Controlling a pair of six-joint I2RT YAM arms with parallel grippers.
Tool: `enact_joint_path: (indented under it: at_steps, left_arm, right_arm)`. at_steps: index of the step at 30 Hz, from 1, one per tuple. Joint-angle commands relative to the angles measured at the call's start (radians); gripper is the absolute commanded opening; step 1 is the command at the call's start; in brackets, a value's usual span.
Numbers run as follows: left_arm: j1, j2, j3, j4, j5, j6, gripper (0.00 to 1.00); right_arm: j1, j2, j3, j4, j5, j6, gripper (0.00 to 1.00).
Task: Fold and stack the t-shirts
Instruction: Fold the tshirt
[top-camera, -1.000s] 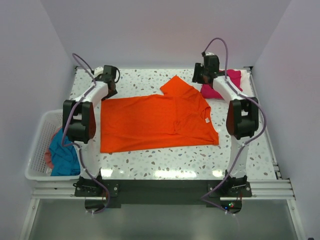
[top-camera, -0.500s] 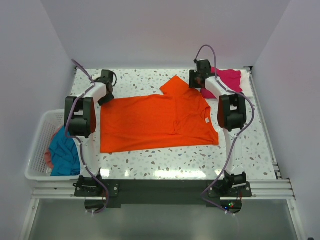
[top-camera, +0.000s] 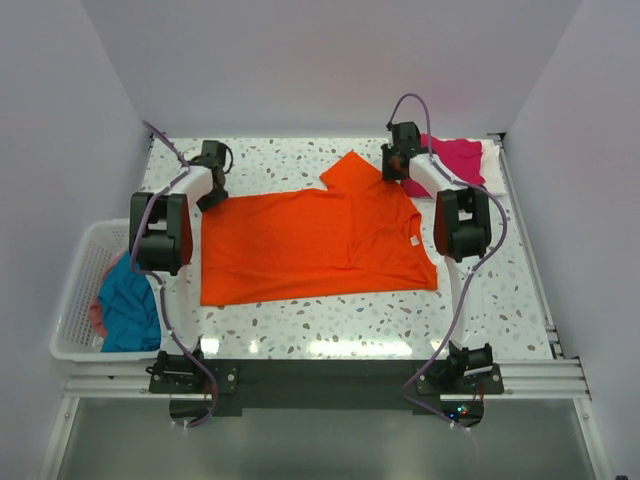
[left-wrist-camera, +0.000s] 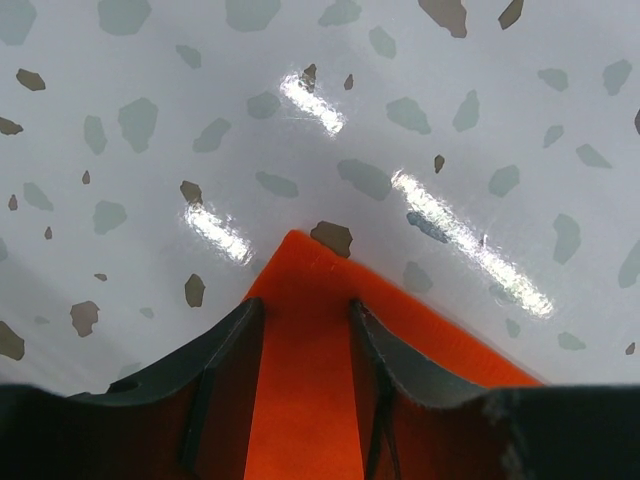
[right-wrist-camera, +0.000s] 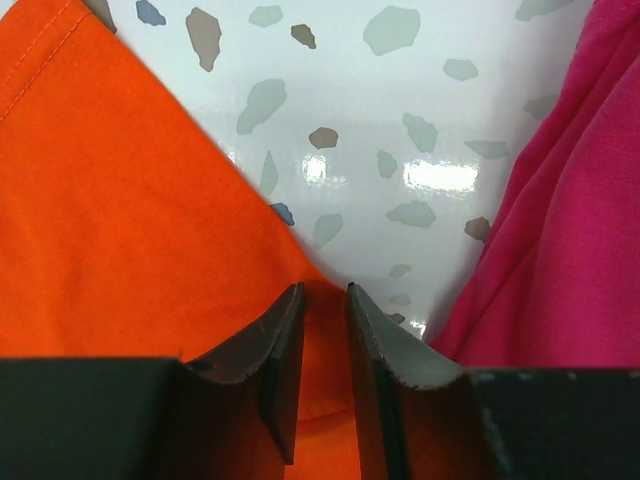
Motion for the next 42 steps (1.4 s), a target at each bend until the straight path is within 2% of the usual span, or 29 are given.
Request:
enact_joint_path:
  at_steps: [1,6,13,18,31,37,42]
  left_arm:
    - [0.015,0.012,0.012,0.027,0.010,-0.015,0.44]
    - [0.021,-0.008,0.002,0.050,0.034,-0.009,0.42]
    - [0.031,-0.080,-0.014,0.092,0.056,0.008,0.47]
    - [0.037,-0.097,0.005,0.079,0.027,0.007,0.55]
    - [0.047,0.004,0.072,0.049,0.037,-0.002,0.55]
    - [0.047,0.043,0.088,0.043,0.045,-0.004,0.47]
    - [0.047,0.046,0.094,0.046,0.050,-0.010,0.28]
  right_arm:
    - [0.002,0.010,0.052,-0.021,-0.021,-0.001,0.25]
    - [0.002,-0.006,0.047,-0.016,-0.028,0.006,0.11]
    - [0.000,-0.032,0.037,-0.001,-0.027,0.032,0.01]
    - [0.000,-0.073,0.007,0.033,-0.030,0.051,0.00]
    - [-0.003,-0.158,-0.055,0.065,-0.030,0.065,0.00]
    - [-0.001,-0.168,-0.071,0.067,-0.037,0.069,0.00]
    - [-0.001,-0.191,-0.092,0.073,-0.033,0.068,0.00]
